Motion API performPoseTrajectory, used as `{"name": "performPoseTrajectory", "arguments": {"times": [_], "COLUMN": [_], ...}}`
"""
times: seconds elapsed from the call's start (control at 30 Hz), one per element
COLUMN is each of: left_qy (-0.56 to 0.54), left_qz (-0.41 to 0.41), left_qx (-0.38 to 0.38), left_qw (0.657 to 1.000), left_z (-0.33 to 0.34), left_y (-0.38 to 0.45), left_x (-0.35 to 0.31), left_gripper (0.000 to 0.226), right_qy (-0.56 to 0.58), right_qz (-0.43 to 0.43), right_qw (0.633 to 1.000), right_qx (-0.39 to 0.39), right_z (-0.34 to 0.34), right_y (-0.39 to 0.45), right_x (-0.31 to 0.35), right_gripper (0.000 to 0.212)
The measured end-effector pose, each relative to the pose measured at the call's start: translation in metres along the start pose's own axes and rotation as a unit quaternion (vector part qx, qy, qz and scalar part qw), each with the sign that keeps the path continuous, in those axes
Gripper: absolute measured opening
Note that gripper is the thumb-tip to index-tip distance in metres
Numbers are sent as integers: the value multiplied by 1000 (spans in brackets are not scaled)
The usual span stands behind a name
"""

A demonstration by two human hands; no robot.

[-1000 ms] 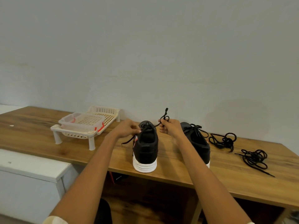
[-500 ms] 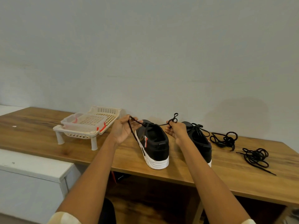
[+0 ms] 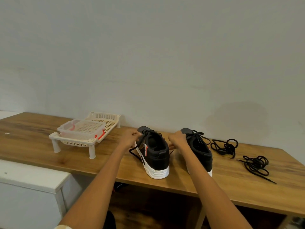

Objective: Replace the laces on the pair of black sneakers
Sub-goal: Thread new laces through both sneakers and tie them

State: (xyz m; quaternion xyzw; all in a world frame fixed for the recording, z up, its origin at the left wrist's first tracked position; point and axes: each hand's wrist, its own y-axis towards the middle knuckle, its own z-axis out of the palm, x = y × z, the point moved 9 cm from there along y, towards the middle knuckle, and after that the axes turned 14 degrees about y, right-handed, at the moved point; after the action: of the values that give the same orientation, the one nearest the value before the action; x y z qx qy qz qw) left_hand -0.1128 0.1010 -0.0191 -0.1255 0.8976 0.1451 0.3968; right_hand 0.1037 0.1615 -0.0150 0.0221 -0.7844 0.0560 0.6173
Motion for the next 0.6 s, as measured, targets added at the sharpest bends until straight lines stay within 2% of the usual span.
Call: {"name": "performPoseTrajectory", "arguments": {"times": [0.03, 0.1, 0.23, 0.3, 0.4, 0.47, 0.53, 0.6], "left_qy": [27, 41, 34, 21, 22, 23, 26, 14], "left_qz": [20, 40, 34, 17, 35, 55, 79, 78], "left_qx": [0, -6, -12, -14, -9, 5, 17, 27], "left_qw": [999, 998, 999, 1000, 999, 998, 996, 996], "left_z": [2, 6, 15, 17, 21, 23, 24, 23], "left_y": [2, 5, 15, 20, 28, 29, 27, 24], "left_x": [-2, -7, -6, -4, -6, -11, -17, -19], "left_gripper": [19, 18, 21, 19, 14, 12, 13, 13], "right_qy": [-22, -41, -84, -77, -45, -19, -12, -14], "right_qz": [-22, -65, -101, -90, -86, -62, -35, -53], "right_qw": [999, 997, 984, 986, 990, 989, 985, 985], "right_qx": [-3, 9, 121, 115, 106, 135, 168, 163], "right_z": [-2, 4, 37, 35, 29, 32, 38, 38], "right_y": [2, 1, 1, 4, 7, 9, 10, 15], "right_x": [6, 18, 22, 19, 15, 10, 6, 7], "right_gripper": [29, 34, 31, 33, 32, 34, 28, 19]}}
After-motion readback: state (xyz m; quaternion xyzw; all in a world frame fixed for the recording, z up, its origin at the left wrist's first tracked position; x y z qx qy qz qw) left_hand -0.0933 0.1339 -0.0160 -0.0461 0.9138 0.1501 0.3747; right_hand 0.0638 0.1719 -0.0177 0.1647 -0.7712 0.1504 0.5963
